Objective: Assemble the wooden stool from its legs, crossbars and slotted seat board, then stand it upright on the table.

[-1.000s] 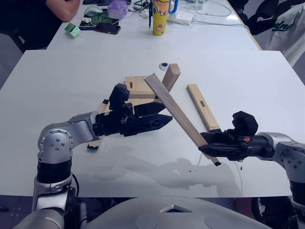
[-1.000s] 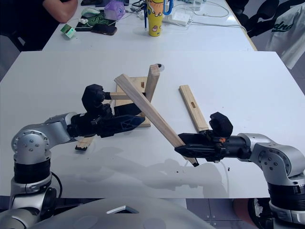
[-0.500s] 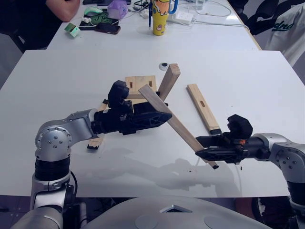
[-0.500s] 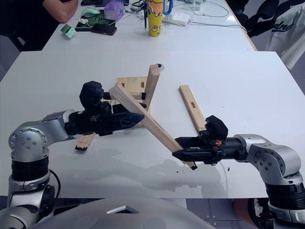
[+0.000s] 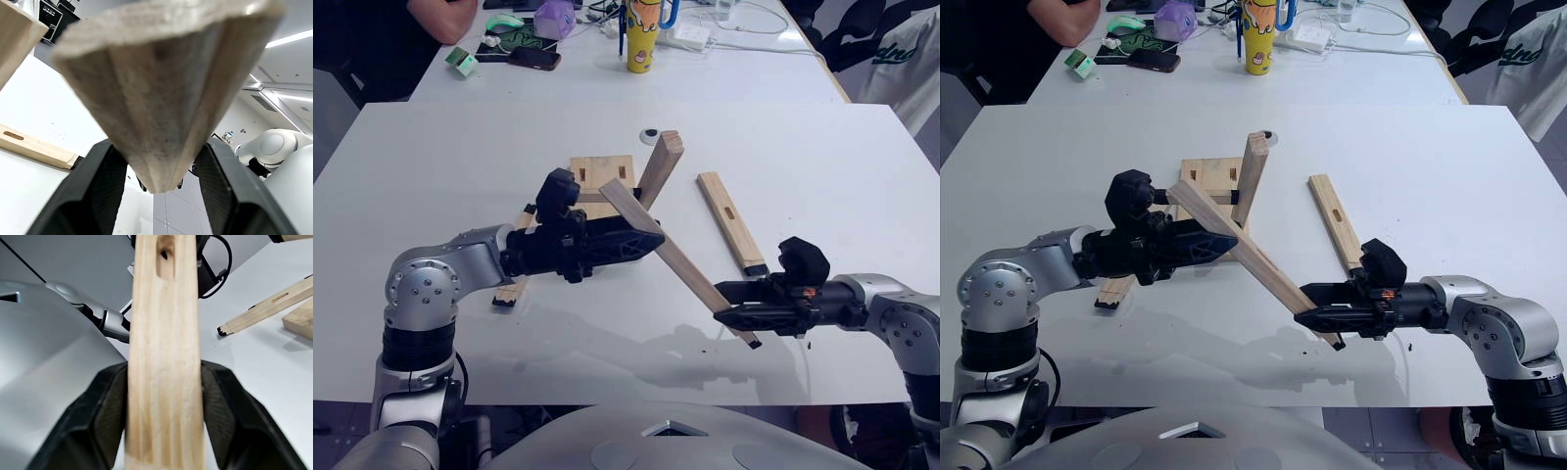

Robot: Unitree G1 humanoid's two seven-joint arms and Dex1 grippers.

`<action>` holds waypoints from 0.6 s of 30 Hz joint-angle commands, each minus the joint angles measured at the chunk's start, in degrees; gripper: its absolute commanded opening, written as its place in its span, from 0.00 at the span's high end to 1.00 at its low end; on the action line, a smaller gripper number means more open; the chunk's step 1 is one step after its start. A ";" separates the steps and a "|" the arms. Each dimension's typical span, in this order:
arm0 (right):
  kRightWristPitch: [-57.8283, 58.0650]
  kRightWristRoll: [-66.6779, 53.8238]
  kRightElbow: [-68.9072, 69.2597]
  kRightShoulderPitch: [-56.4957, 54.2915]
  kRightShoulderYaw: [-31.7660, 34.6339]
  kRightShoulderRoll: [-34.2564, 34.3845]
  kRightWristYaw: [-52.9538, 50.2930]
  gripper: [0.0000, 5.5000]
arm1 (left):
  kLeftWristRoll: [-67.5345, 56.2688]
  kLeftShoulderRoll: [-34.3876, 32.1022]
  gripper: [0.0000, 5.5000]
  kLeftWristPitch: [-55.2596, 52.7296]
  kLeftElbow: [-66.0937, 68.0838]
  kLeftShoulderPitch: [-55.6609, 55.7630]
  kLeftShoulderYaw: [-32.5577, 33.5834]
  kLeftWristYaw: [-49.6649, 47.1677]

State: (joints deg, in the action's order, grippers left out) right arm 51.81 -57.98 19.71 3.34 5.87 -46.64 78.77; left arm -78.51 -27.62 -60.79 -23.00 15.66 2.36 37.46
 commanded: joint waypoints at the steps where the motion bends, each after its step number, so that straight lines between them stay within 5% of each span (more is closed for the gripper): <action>1: 1.11 -0.27 -0.77 -1.69 -0.27 -0.19 -1.88 0.62 | 3.32 -1.44 0.62 1.20 0.69 0.22 0.11 0.39; 18: -1.66 1.04 -2.50 2.74 2.92 -4.26 2.15 0.15 | 12.51 -9.58 0.63 4.55 0.77 -2.55 3.76 7.04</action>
State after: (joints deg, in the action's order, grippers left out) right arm 50.96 -57.78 17.20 5.05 8.12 -49.78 80.41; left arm -66.72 -35.56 -56.73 -22.35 13.89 4.92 44.23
